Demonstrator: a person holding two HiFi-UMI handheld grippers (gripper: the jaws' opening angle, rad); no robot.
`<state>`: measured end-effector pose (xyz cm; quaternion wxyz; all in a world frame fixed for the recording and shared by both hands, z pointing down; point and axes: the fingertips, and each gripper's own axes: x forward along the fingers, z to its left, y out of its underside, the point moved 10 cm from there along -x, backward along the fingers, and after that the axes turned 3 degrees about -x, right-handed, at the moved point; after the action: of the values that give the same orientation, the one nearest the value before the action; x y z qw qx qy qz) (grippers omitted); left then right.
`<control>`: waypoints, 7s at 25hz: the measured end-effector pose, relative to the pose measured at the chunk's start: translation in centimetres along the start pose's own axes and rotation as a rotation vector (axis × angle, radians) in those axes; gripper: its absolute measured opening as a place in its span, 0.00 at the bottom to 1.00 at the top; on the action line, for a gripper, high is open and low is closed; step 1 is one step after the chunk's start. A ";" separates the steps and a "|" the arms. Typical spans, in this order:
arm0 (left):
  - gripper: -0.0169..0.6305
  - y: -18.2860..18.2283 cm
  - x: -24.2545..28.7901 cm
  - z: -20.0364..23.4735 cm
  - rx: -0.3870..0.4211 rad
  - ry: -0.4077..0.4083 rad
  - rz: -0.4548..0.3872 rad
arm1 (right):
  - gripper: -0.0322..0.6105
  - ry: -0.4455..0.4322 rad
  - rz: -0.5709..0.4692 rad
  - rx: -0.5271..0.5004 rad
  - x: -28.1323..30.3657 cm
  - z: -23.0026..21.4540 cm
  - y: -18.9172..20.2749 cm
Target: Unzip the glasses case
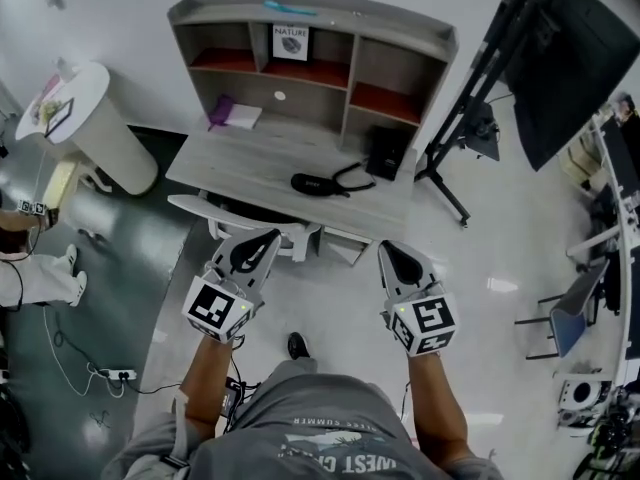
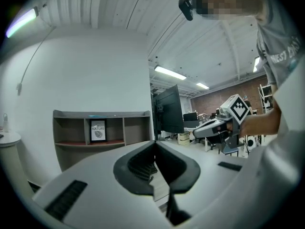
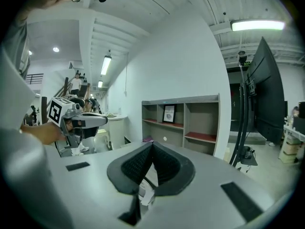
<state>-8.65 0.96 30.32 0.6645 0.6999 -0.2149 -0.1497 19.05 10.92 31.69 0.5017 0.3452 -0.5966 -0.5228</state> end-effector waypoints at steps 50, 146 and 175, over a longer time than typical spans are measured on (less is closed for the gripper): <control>0.03 9.0 6.9 18.0 -0.209 -0.265 0.148 | 0.11 -0.390 0.338 -0.870 37.2 -6.1 15.8; 0.03 14.5 5.8 12.4 -1.498 0.390 -0.754 | 0.44 -0.845 0.025 -0.332 20.5 0.3 -1.5; 0.03 8.2 4.0 12.2 -1.135 0.601 -0.429 | 0.41 -0.730 0.162 -0.687 19.4 0.8 -1.9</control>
<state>-12.05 -11.82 37.88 0.9155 0.2808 0.2348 -0.1670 13.06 -7.40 34.49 0.3840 -0.0921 -0.5515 -0.7348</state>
